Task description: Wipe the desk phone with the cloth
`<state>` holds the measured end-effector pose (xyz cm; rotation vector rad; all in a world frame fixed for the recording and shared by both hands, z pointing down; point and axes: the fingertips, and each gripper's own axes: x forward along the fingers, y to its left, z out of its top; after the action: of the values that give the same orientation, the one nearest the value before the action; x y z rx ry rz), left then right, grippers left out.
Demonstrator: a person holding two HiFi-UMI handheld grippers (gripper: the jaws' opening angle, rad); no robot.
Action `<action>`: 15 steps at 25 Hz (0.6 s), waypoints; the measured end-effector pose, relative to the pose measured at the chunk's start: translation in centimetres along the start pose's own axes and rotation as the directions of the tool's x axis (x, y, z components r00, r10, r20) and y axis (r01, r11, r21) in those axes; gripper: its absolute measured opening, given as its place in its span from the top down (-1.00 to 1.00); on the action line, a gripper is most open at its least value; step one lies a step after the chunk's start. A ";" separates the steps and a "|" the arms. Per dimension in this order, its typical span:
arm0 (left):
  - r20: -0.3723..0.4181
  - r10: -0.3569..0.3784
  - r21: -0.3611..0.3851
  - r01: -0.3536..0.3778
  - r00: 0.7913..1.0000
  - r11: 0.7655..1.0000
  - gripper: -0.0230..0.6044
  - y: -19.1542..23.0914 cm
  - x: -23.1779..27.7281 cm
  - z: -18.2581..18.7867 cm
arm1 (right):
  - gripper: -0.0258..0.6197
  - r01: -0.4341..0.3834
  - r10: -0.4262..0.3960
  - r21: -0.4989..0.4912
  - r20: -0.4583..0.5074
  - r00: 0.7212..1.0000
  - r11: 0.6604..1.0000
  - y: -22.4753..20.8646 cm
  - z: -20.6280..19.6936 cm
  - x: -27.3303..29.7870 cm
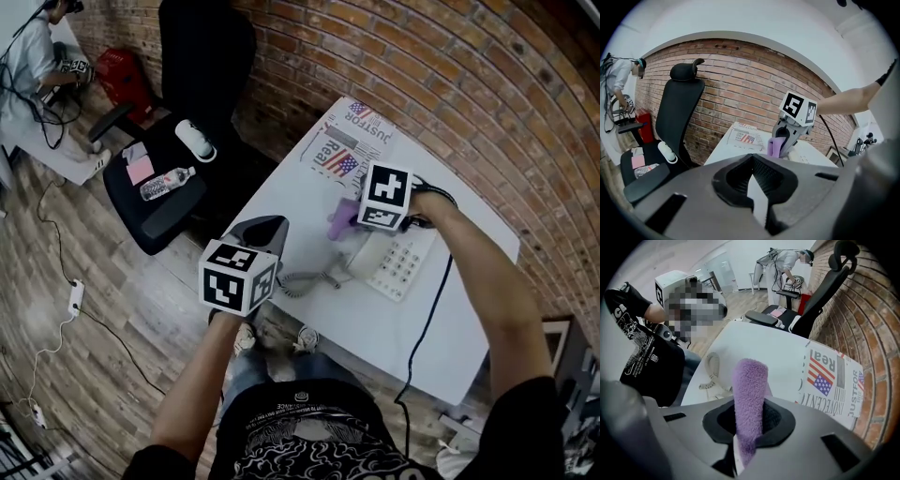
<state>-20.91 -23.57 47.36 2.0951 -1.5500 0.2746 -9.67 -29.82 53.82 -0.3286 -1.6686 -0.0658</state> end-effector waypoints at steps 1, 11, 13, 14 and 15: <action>-0.001 -0.008 0.005 0.008 1.000 1.000 0.91 0.1 -0.1 0.1 | 0.78 -0.001 0.001 0.008 0.001 1.000 1.000 0.3 0.1 0.1; -0.018 -0.093 0.056 0.094 0.996 0.994 0.91 -0.1 -0.8 0.4 | 0.78 0.011 -0.014 0.091 0.025 1.000 0.996 2.8 1.4 0.9; -0.020 -0.110 0.071 0.112 0.994 0.991 0.91 -0.1 -0.9 0.6 | 0.78 0.017 -0.021 0.115 0.035 0.999 0.993 3.3 1.6 1.0; -0.021 -0.120 0.079 0.122 0.993 0.989 0.91 -0.1 -1.0 0.7 | 0.78 0.019 -0.025 0.128 0.040 0.999 0.992 3.5 1.6 1.1; -0.022 -0.130 0.087 0.131 0.991 0.988 0.91 -0.1 -1.0 0.7 | 0.78 0.022 -0.029 0.141 0.044 0.999 0.990 3.8 1.7 1.2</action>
<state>-21.28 -23.07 46.26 2.2458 -1.4071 0.3174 -10.51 -25.61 54.25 -0.2037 -1.7134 0.0407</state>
